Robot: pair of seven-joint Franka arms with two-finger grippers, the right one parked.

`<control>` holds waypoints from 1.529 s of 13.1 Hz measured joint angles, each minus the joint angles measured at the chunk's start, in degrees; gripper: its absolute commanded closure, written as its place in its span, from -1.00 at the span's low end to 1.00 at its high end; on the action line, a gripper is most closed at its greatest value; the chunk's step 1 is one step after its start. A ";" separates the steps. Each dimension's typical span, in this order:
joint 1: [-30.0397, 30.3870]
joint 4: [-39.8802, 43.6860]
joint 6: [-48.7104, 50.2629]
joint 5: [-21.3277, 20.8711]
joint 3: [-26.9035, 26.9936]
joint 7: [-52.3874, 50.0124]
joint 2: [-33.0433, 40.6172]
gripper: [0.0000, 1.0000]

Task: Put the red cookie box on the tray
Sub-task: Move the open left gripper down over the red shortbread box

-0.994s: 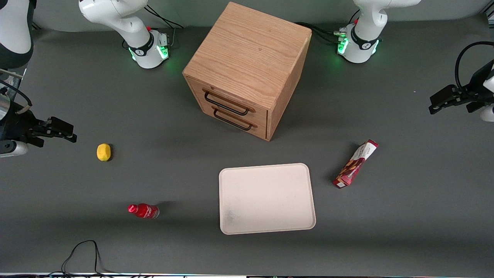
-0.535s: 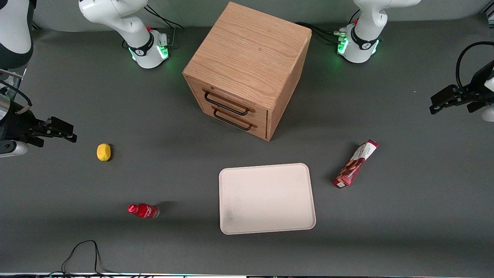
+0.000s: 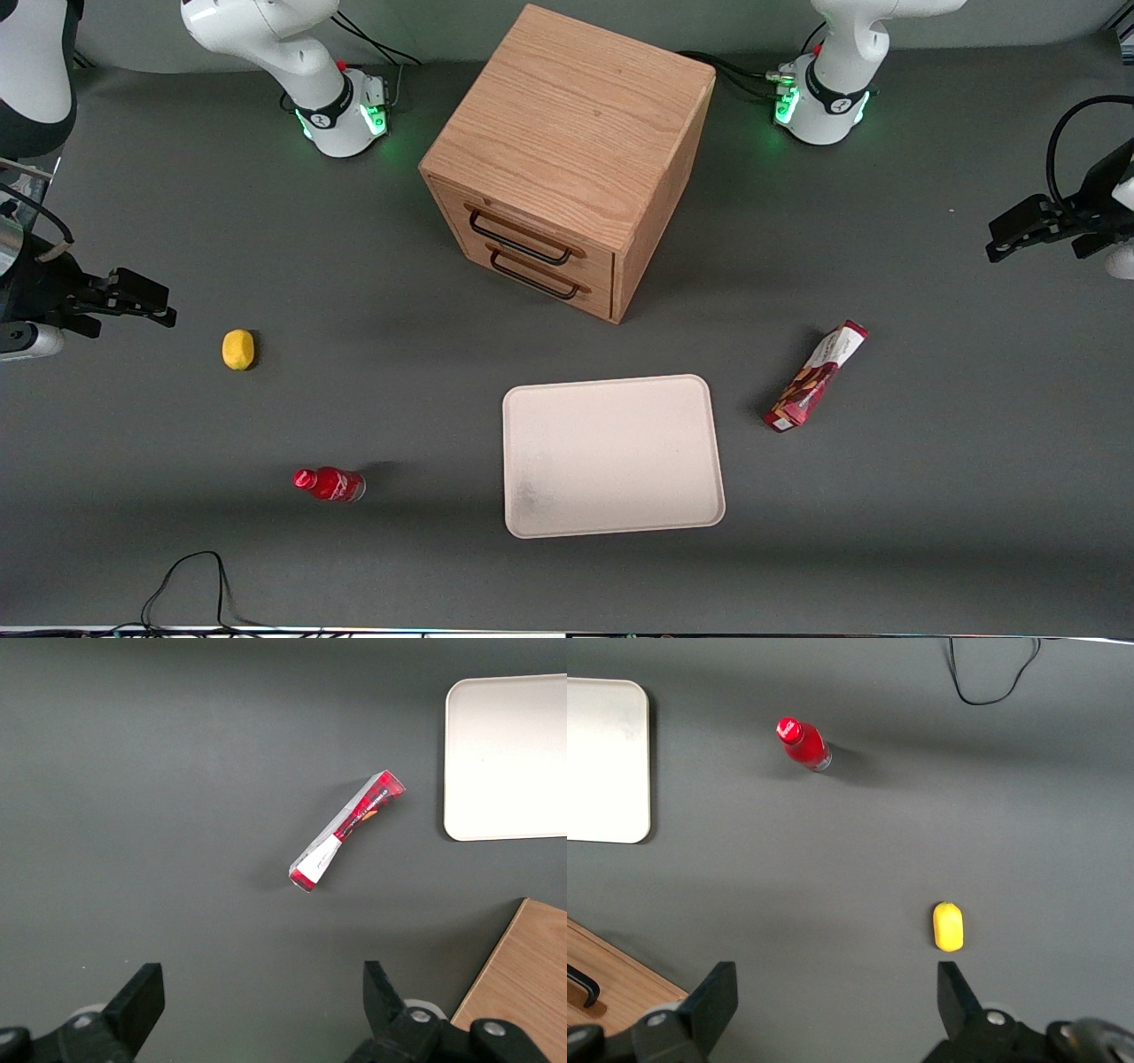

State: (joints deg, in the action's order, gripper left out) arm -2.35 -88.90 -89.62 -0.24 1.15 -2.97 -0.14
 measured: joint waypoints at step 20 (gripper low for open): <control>-8.84 -0.95 -6.38 0.21 -0.94 17.65 -2.56 -1.00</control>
State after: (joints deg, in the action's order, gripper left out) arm -11.19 -89.85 -95.99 -0.03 0.21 14.68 -2.70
